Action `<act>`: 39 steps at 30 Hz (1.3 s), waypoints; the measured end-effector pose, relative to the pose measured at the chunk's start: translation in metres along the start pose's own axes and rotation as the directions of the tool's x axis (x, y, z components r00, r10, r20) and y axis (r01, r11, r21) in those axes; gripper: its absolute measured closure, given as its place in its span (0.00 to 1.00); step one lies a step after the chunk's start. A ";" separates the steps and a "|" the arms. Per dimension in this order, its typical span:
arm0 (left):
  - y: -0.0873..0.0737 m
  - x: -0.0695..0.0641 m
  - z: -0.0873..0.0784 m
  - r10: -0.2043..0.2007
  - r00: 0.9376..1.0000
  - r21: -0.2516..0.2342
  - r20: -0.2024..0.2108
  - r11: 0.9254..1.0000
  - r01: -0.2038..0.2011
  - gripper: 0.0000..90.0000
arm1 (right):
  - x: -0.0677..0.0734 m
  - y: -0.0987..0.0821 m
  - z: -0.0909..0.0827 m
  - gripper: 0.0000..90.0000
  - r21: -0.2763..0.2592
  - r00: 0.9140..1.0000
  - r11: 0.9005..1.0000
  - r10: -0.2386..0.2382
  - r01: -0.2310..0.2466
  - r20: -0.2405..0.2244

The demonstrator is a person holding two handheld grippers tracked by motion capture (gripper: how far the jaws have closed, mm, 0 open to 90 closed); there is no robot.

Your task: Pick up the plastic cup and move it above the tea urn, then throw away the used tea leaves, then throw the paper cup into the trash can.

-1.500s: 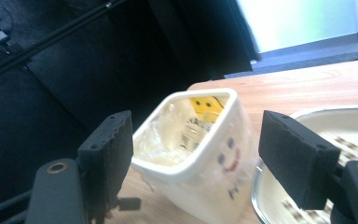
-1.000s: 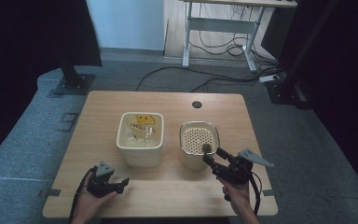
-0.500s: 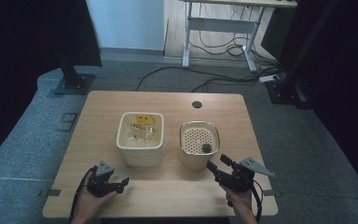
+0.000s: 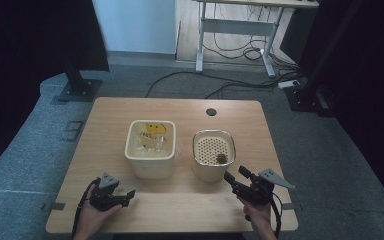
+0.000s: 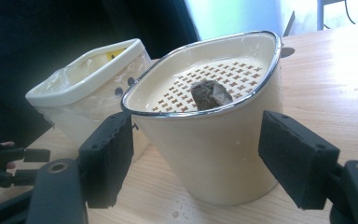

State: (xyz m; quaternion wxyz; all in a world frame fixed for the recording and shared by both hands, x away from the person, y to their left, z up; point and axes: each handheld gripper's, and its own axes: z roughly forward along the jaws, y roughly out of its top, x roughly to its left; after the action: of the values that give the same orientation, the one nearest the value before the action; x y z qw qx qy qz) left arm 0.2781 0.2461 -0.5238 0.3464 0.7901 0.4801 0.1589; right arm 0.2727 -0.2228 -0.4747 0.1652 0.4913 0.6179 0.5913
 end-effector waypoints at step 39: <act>0.003 -0.002 -0.008 0.007 1.000 -0.037 -0.011 0.999 -0.007 0.26 | -0.004 -0.007 -0.012 0.30 -0.005 0.999 1.000 0.015 -0.015 0.037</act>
State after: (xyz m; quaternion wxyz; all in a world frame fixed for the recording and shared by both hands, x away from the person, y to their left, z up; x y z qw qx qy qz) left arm 0.2746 0.2469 -0.5155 0.3578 0.7844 0.4761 0.1734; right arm 0.2621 -0.2320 -0.4795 0.1731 0.5064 0.6097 0.5847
